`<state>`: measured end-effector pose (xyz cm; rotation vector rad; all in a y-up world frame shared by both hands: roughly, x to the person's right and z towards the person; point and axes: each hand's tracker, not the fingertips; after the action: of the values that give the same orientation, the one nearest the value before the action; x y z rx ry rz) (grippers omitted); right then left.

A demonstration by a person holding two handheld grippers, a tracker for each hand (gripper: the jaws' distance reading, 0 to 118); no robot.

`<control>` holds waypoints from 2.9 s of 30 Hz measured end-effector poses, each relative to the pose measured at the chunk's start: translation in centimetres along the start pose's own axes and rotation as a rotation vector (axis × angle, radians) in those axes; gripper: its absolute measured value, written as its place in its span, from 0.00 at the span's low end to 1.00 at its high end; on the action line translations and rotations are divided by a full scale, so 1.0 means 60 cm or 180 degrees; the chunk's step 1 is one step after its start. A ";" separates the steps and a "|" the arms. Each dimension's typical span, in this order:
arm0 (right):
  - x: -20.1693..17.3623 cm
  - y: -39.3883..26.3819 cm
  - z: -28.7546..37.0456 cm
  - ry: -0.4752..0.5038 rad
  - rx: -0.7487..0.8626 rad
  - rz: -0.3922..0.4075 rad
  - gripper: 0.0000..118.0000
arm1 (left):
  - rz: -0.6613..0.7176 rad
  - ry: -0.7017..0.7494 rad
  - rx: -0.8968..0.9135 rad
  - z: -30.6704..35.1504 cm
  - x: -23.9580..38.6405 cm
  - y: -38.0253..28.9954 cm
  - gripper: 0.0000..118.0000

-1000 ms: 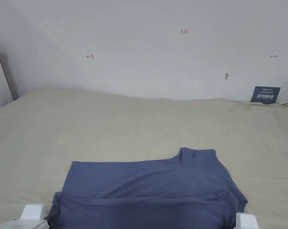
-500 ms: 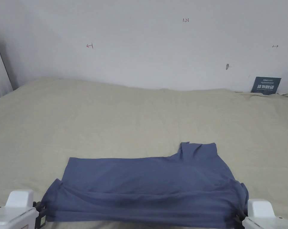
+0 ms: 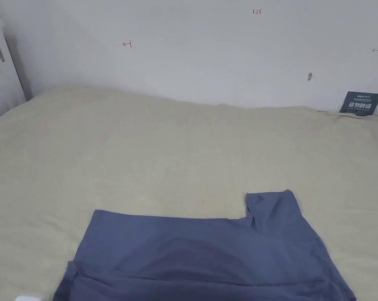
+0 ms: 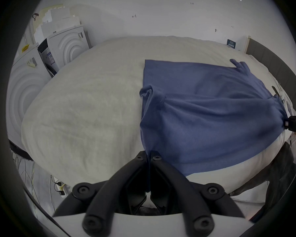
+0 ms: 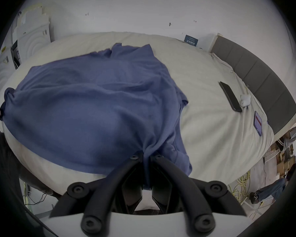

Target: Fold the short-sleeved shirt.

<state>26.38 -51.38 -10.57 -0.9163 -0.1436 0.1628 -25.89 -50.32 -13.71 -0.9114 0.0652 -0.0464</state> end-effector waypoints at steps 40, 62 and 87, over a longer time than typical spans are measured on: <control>-0.094 0.306 0.007 0.0332 0.1624 -0.0226 0.00 | 0.0420 -0.0140 0.0884 -0.102 0.011 0.326 0.00; -0.077 0.295 -0.083 0.0334 0.1214 -0.0074 0.00 | 0.0206 -0.0181 -0.0512 -0.306 0.011 0.422 0.42; 0.115 0.390 -0.216 0.0442 0.0451 -0.0556 0.02 | -0.0156 -0.0011 0.0542 -0.131 0.049 0.365 0.00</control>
<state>33.77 -46.08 -36.62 -0.7671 -0.0816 -0.0523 -23.26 -43.34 -35.93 -0.7428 0.0353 -0.0945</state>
